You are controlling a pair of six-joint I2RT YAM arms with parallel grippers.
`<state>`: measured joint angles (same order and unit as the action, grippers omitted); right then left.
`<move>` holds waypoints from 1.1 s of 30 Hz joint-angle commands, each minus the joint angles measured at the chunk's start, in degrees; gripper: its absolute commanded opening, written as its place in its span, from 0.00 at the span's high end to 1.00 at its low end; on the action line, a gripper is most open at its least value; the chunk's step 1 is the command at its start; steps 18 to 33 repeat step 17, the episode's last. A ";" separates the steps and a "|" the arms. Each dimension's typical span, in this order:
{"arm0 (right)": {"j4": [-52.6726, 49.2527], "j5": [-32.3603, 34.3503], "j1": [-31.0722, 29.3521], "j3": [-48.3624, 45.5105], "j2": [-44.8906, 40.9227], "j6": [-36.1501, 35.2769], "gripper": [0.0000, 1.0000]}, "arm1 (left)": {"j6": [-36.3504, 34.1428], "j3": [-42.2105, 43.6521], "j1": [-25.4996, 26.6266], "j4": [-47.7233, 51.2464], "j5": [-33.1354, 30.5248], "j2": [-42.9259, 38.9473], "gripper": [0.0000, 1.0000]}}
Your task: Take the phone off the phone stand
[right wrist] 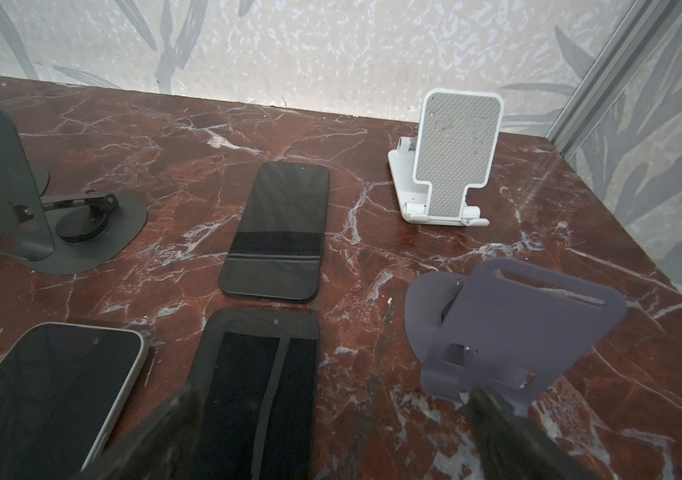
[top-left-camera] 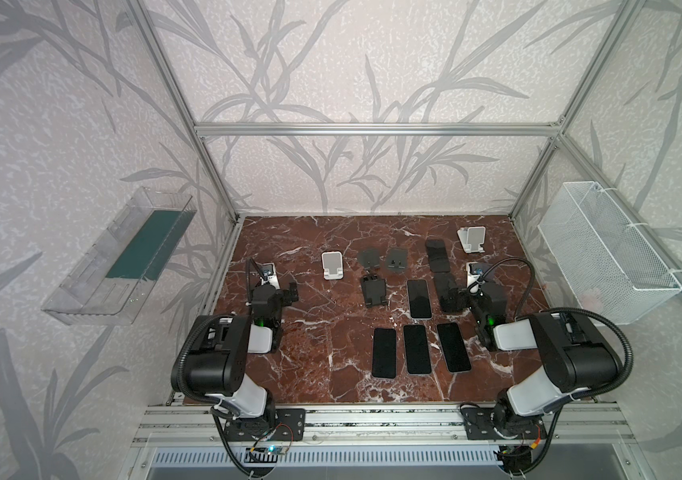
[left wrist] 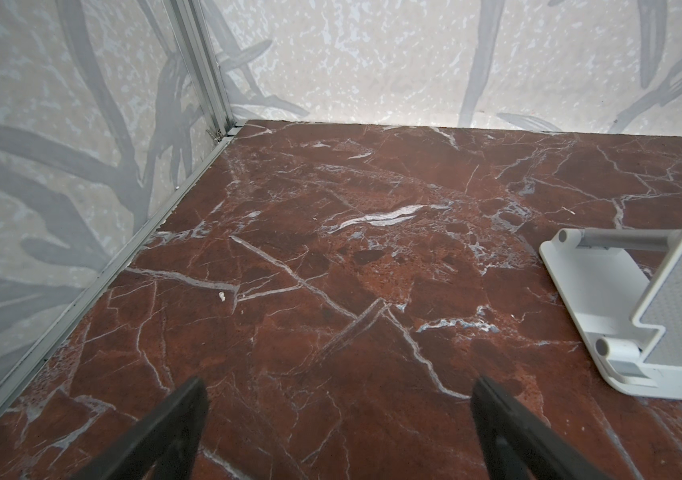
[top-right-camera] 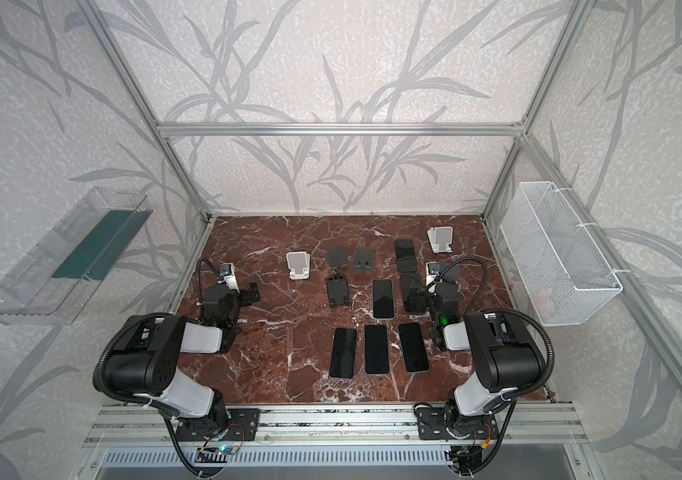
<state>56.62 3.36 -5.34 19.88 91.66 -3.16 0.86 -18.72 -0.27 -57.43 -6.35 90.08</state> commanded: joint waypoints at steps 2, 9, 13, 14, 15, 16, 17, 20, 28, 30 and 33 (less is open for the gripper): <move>0.07 0.31 -0.72 1.31 -0.78 -0.91 0.01 | -1.06 -1.01 0.15 -0.66 -0.25 -0.13 0.01; 0.01 0.42 -0.81 1.30 -0.83 -0.98 0.01 | -1.08 -0.93 0.25 -0.93 -0.36 -0.08 0.01; -0.28 0.41 -0.81 1.51 -0.78 -1.02 0.01 | -1.15 -0.90 0.20 -0.92 -0.40 -0.08 0.01; -0.25 0.42 -0.81 1.48 -0.82 -0.98 0.01 | -1.16 -0.89 0.23 -0.92 -0.42 -0.08 0.01; -0.20 0.42 -0.81 1.48 -0.78 -0.97 0.01 | -1.13 -0.88 0.25 -0.93 -0.50 -0.04 0.01; -0.22 0.42 -0.81 1.49 -0.78 -0.94 0.01 | -1.20 -0.88 0.27 -1.01 -0.46 -0.08 0.01; -0.25 0.38 -0.81 1.48 -0.86 -1.06 0.01 | -1.16 -0.91 0.27 -0.93 -0.46 -0.08 0.01; -0.25 0.38 -0.81 1.48 -0.86 -1.06 0.01 | -1.16 -0.91 0.27 -0.93 -0.46 -0.08 0.01; -0.25 0.38 -0.81 1.48 -0.86 -1.06 0.01 | -1.16 -0.91 0.27 -0.93 -0.46 -0.08 0.01; -0.25 0.38 -0.81 1.48 -0.86 -1.06 0.01 | -1.16 -0.91 0.27 -0.93 -0.46 -0.08 0.01; -0.25 0.38 -0.81 1.48 -0.86 -1.06 0.01 | -1.16 -0.91 0.27 -0.93 -0.46 -0.08 0.01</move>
